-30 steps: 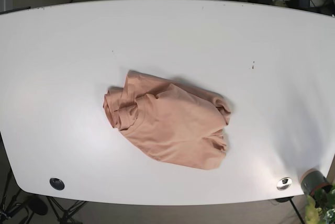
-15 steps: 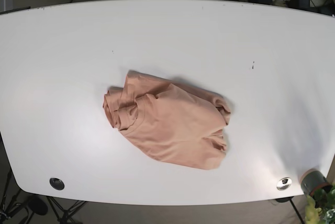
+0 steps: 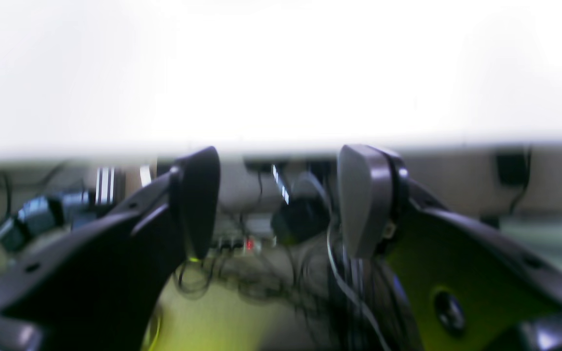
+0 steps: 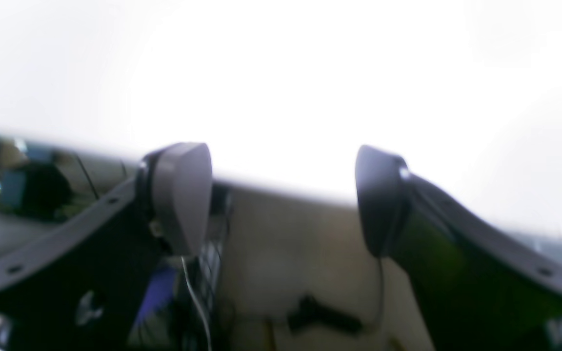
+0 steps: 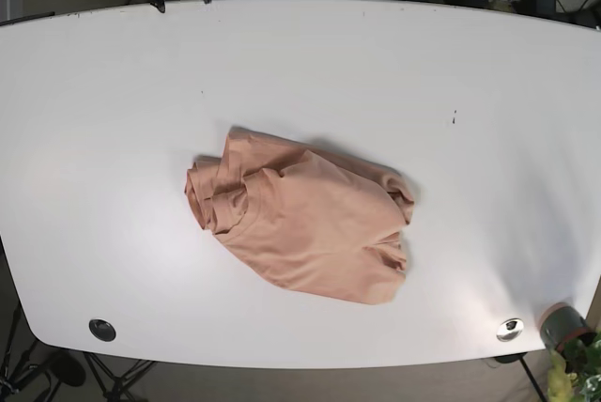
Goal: Fold the T-shirt properly
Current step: 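Lower the right gripper onto the peach T-shirt edge and pinch it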
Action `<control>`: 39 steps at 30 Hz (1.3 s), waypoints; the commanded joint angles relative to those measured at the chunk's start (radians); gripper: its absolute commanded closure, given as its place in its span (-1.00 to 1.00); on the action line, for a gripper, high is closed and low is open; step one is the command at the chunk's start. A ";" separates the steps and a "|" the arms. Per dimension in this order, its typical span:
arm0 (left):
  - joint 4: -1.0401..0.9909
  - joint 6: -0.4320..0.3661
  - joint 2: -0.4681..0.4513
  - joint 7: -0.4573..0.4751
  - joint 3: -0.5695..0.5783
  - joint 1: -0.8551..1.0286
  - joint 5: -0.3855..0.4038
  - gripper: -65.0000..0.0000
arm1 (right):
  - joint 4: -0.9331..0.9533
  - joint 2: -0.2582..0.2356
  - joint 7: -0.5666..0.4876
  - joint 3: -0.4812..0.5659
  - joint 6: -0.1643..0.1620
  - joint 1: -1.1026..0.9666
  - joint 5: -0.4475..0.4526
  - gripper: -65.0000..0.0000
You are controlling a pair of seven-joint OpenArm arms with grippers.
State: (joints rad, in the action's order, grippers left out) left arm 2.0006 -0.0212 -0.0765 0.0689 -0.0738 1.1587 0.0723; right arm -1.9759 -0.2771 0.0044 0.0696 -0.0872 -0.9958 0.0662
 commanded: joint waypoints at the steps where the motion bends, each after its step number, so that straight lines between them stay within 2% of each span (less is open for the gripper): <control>1: 0.015 -0.003 -0.003 0.016 -0.002 -0.012 0.002 -0.10 | -0.018 -0.004 -0.025 -0.001 -0.001 0.018 -0.001 -0.33; 8: 0.013 -0.003 -0.012 0.015 -0.008 -0.135 -0.006 -0.10 | -0.020 -0.004 -0.025 0.057 -0.004 0.125 -0.001 -0.33; 15: 0.009 -0.003 -0.082 0.015 -0.005 -0.257 -0.004 -0.10 | -0.017 -0.004 -0.022 0.126 -0.010 0.239 -0.001 -0.35; 23: 0.009 -0.003 -0.104 0.015 -0.004 -0.337 -0.007 -0.10 | -0.012 -0.004 -0.019 0.163 -0.010 0.357 0.001 -0.35; 32: 0.009 -0.003 -0.092 -0.065 -0.005 -0.431 -0.006 -0.09 | 0.003 -0.003 0.141 0.207 0.000 0.556 0.002 -0.35; 36: 0.009 -0.003 -0.070 -0.067 -0.008 -0.438 -0.006 -0.09 | 0.025 0.023 0.202 0.221 0.002 0.651 0.001 -0.35; 39: 0.009 -0.003 -0.072 -0.067 -0.008 -0.451 -0.006 -0.09 | 0.049 0.025 0.251 0.223 0.002 0.727 0.001 -0.35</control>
State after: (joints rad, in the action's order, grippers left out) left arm 1.9923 -0.0162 -0.1413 -0.0265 -0.0776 0.7071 0.0689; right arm -1.9190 -0.2466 0.2714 0.2966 -0.0811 -0.2958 0.0681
